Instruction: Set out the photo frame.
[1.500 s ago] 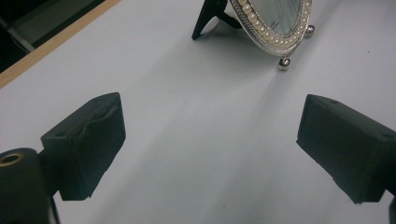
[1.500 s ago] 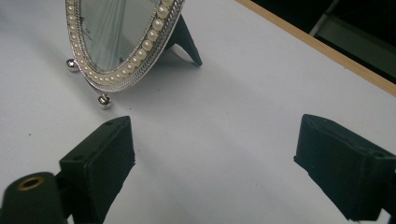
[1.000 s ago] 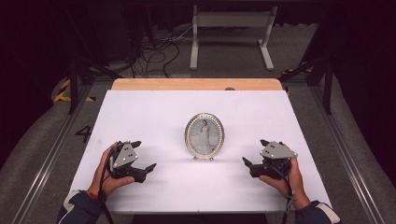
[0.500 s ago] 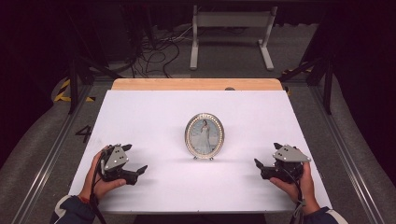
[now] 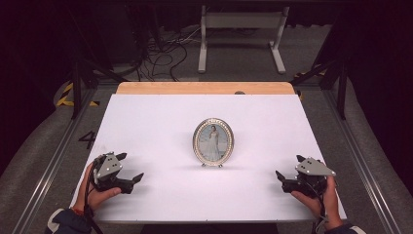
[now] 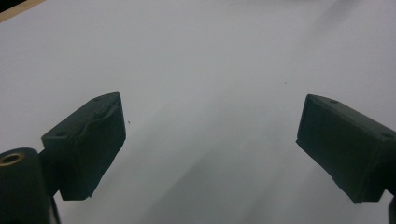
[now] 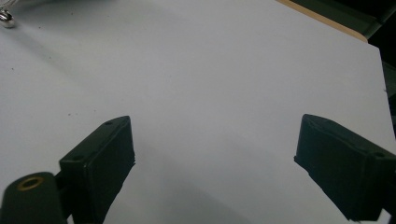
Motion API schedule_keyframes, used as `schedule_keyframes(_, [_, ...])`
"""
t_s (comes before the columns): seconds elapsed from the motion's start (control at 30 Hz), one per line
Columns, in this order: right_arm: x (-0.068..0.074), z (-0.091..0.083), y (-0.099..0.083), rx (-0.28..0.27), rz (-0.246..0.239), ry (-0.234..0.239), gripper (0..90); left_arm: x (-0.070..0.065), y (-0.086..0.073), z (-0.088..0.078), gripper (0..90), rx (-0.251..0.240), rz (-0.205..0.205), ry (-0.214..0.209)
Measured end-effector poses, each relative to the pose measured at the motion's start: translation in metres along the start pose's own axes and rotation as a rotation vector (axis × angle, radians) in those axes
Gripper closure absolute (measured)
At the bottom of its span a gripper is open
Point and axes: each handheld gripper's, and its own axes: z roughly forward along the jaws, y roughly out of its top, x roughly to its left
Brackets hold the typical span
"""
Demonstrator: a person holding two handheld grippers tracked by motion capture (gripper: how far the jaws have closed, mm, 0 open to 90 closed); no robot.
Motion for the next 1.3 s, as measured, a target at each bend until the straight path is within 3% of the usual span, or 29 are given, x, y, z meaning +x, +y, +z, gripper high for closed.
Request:
schedule_keyframes(0.47, [-0.006,-0.012,-0.020,-0.029,0.056,0.005,11.0,0.000,-0.014,-0.015,8.4,-0.059,-0.062,0.002])
schedule_keyframes(1.3, [-0.002,-0.009,-0.018,-0.021,0.044,0.021,10.6,-0.003,-0.014,-0.014,8.5,-0.057,-0.048,0.000])
